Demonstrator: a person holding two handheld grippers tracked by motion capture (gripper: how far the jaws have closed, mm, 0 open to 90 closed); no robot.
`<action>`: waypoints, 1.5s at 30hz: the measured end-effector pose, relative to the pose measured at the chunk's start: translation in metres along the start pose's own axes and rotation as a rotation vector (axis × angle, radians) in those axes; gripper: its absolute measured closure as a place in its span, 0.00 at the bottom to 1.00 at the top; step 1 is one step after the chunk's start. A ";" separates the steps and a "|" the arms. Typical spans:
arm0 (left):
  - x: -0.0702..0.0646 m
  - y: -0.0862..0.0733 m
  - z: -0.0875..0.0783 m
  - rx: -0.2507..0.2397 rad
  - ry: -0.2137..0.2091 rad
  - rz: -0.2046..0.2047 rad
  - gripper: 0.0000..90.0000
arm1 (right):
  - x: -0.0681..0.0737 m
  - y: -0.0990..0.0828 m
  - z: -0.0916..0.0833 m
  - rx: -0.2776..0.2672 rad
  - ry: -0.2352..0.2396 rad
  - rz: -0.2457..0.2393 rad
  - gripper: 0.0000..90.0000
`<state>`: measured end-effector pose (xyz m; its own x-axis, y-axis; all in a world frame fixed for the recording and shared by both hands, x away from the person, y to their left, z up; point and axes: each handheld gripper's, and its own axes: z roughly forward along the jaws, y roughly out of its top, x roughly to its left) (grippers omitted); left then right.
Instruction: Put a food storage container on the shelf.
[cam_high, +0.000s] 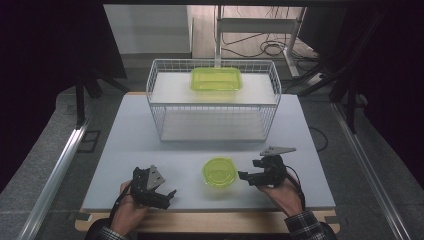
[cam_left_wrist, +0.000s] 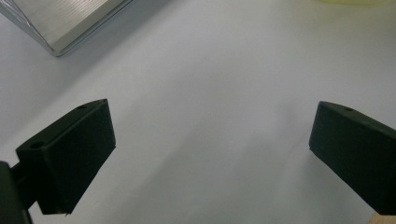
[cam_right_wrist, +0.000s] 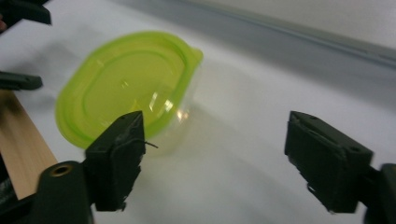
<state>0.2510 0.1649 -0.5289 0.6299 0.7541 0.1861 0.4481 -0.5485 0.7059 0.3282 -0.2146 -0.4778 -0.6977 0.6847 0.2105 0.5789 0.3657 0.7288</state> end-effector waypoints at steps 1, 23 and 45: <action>0.000 0.000 0.000 0.006 0.000 0.007 0.00 | 0.000 0.000 0.000 0.000 0.000 0.000 0.27; 0.000 0.000 0.000 0.007 0.007 0.012 0.00 | -0.019 0.018 0.036 0.076 0.228 0.236 0.70; 0.000 0.000 -0.001 0.007 0.012 0.016 0.00 | -0.020 0.023 0.041 0.120 0.360 0.339 0.90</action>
<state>0.2506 0.1650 -0.5283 0.6290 0.7497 0.2054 0.4425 -0.5626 0.6984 0.3726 -0.1943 -0.4920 -0.5511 0.5248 0.6487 0.8276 0.2445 0.5053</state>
